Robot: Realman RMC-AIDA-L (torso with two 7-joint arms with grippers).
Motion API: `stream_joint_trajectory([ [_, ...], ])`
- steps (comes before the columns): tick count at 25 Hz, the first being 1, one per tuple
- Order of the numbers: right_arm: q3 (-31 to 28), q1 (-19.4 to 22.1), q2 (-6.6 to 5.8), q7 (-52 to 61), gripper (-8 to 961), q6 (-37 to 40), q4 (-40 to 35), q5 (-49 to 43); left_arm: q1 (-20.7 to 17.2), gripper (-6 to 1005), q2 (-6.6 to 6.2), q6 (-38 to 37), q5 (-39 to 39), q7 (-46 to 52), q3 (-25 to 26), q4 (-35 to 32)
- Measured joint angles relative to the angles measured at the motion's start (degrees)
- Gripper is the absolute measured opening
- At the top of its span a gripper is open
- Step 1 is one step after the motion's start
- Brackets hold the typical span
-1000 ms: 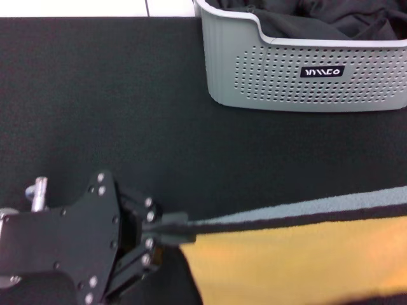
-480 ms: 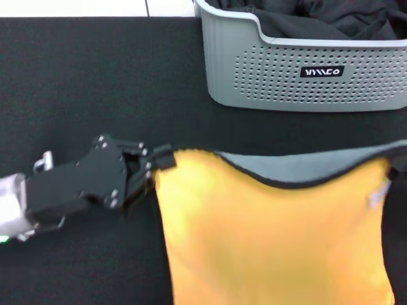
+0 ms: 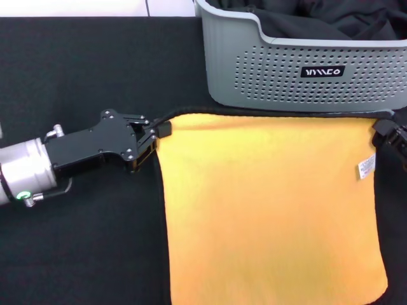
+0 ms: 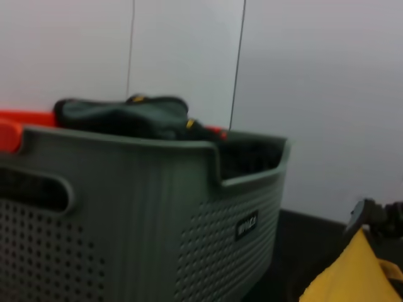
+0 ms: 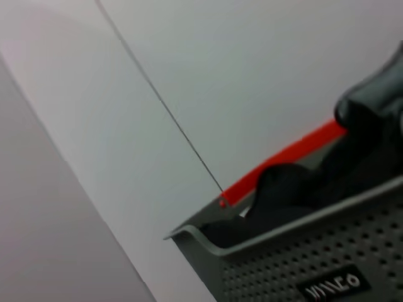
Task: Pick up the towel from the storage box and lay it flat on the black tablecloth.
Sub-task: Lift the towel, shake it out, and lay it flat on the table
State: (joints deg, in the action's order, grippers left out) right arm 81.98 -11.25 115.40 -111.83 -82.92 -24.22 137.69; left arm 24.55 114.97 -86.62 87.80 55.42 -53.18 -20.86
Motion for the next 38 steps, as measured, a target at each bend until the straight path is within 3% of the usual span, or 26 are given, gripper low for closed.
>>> stream_joint_trajectory([
  [9, 0.36, -2.83, -0.90, 12.73, 26, 3.70, 1.56, -1.48, 3.47, 150, 0.89, 6.31, 5.45, 1.94, 0.04, 0.04],
  [20, 0.03, -10.79, -2.32, 18.98, 27, 6.78, 11.00, -0.99, 4.99, 159, 2.45, 13.03, 5.55, 2.62, 0.30, -0.07],
  [25, 0.02, -11.83, -2.83, 20.89, 27, 8.37, 11.08, -0.95, 5.37, 163, 2.75, 14.65, 5.43, 2.28, 0.34, 0.31],
  [38, -0.08, -11.75, -2.49, 20.72, 76, 11.12, 11.37, -0.93, 5.32, 174, 3.61, 15.53, 5.00, 2.14, 0.36, 0.17],
])
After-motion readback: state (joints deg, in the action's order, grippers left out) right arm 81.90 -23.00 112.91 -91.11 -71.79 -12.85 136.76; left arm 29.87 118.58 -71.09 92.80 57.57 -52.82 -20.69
